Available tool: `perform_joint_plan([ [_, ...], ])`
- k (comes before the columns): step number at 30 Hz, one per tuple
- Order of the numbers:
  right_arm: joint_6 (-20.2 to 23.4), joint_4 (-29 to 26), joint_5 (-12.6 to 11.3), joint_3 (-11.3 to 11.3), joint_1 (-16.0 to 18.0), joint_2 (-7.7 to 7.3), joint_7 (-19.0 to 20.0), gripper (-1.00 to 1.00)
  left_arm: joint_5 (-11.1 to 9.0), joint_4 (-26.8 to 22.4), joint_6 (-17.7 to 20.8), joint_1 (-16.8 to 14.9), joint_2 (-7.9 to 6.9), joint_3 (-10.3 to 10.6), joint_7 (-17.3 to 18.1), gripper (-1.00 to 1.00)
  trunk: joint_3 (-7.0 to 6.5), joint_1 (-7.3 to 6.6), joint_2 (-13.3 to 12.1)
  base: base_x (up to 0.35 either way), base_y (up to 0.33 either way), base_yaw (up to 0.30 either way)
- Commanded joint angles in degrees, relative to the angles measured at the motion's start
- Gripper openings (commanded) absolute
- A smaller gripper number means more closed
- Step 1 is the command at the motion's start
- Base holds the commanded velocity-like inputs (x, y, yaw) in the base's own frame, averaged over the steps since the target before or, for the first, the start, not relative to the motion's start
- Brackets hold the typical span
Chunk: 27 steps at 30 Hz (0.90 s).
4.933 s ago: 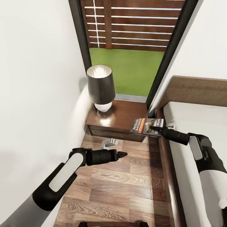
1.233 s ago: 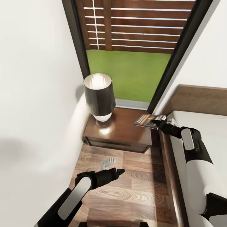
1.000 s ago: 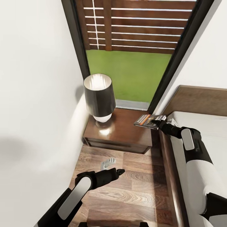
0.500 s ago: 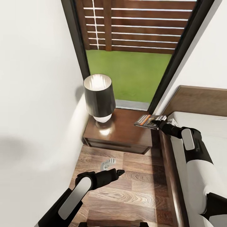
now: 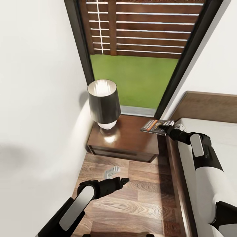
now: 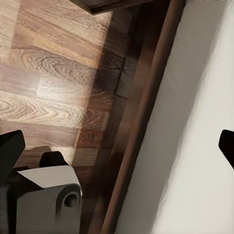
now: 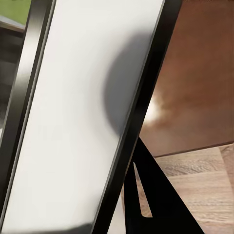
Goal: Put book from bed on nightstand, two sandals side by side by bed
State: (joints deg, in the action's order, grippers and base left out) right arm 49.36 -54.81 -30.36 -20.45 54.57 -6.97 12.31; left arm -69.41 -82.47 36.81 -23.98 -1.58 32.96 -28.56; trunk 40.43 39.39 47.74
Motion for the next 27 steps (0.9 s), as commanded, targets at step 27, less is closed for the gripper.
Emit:
perform_joint_plan([
  [27, 0.38, 0.01, 0.45, -0.15, -0.07, -0.17, 0.6, -1.0, 3.62, 1.34, -0.4, 1.59, -0.17, 0.18, -0.75, 1.0, -0.8, 0.01, 0.04, 0.029, 0.0, 0.0],
])
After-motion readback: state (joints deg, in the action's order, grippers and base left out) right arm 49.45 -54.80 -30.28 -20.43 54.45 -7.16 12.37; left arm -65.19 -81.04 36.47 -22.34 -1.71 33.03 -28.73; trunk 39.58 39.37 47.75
